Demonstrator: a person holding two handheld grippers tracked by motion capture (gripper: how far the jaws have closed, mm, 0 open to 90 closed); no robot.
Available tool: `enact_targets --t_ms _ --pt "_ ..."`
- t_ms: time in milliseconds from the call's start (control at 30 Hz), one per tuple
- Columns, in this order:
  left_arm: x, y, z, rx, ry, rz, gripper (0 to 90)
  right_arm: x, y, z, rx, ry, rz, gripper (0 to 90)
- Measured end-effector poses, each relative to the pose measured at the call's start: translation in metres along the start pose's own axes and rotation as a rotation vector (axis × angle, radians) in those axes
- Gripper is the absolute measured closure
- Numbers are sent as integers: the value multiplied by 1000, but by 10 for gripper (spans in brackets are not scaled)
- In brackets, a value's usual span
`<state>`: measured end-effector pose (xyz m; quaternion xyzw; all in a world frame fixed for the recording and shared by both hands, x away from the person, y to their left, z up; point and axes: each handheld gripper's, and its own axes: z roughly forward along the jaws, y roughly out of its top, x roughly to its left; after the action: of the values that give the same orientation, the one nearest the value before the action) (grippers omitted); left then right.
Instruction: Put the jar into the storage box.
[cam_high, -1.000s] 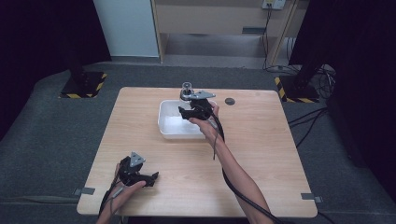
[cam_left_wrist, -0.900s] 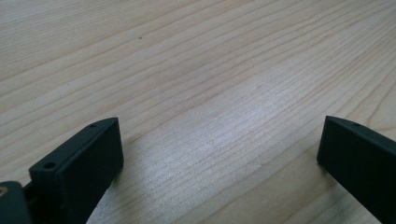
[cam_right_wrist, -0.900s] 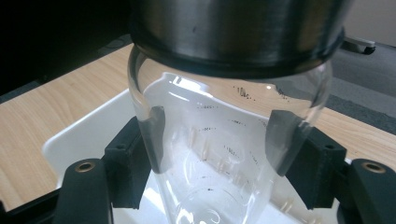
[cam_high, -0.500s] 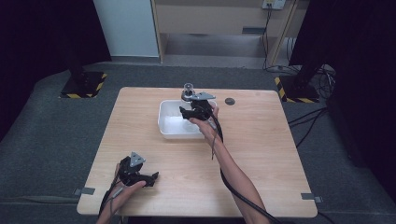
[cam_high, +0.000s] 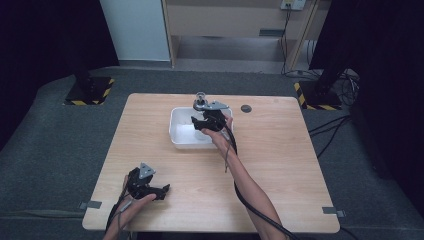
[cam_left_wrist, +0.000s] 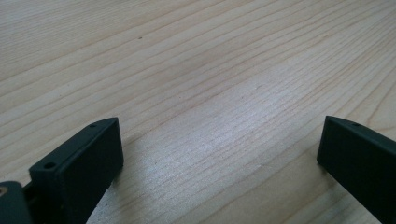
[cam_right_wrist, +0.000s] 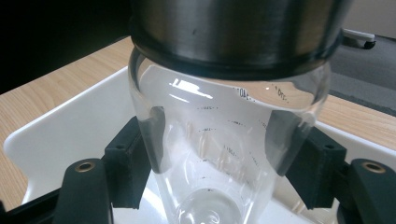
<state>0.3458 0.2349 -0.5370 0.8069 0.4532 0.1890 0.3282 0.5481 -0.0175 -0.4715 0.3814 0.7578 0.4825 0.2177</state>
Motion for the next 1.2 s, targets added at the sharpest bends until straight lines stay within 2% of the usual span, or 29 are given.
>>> enact_targets --t_ms 433,533,700,833,900,1133,1200 --pt "0 0 0 1 0 1 0 -4 -8 2 -3 -14 4 312" --pt "0 0 0 1 0 1 0 -2 -9 2 5 -19 -23 312" --pt "0 0 0 2 0 2 0 -4 -9 1 5 -13 -9 312" --pt "0 0 0 2 0 2 0 -4 -9 1 9 -12 -19 311" --pt "0 0 0 2 0 2 0 -4 -9 1 22 -13 -22 272" --pt "0 0 0 0 0 0 0 -6 -6 -7 47 36 58 125" --pt "0 0 0 0 0 -1 0 -6 -5 -9 52 32 65 88"
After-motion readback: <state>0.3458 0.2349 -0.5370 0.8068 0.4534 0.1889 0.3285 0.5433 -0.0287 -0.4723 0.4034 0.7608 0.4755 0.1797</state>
